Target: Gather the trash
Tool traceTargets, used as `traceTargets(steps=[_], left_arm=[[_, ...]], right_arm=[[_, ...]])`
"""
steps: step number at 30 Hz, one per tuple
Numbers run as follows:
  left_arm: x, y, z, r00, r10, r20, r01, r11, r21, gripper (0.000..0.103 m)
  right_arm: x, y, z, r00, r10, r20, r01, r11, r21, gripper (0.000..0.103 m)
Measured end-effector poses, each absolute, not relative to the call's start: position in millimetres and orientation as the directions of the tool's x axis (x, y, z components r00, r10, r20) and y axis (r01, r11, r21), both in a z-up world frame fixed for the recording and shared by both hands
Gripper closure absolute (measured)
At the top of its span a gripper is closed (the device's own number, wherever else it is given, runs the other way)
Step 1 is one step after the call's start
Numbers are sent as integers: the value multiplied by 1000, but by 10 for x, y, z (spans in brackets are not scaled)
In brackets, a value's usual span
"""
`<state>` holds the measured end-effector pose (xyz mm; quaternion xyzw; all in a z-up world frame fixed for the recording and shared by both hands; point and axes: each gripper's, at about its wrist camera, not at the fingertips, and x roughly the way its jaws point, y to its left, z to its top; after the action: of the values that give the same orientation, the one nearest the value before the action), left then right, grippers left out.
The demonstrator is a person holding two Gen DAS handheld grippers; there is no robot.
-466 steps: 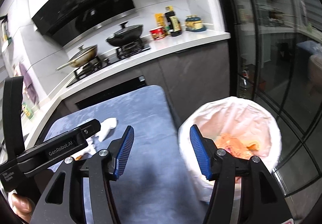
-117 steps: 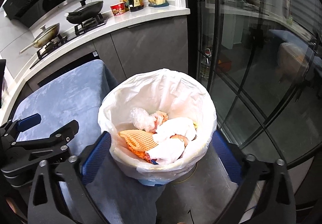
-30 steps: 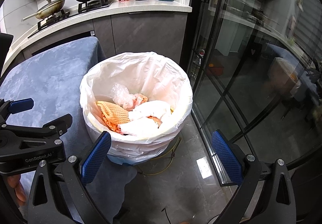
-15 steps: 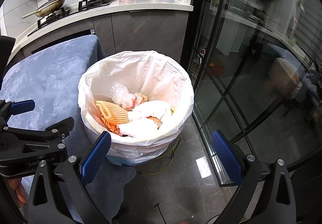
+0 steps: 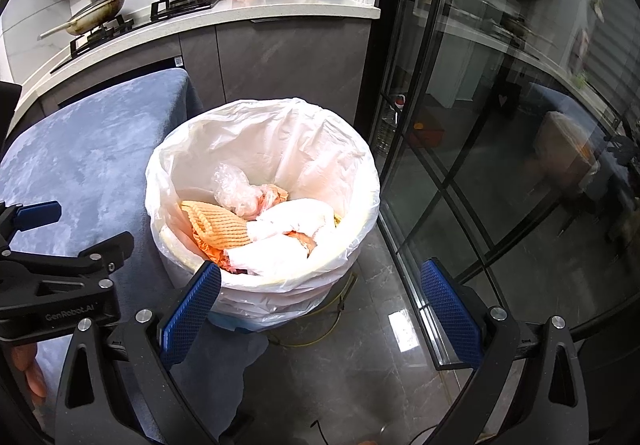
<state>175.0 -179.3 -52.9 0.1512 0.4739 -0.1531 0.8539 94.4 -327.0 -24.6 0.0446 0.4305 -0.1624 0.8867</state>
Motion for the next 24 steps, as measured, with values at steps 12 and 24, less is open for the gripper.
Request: traceTargets(steps=[12,24], left_arm=[[1728,-1844,-563,500,-114,-859,411,904,120,8],[1713,-1880,-601,488,-111,-866,412,904,117,8]], right_arm=[[933,-3315,-324,563,-250,-787,336,940,-58,7],[922,-3348,-338,560,-252,-790,338,939,-60,7]])
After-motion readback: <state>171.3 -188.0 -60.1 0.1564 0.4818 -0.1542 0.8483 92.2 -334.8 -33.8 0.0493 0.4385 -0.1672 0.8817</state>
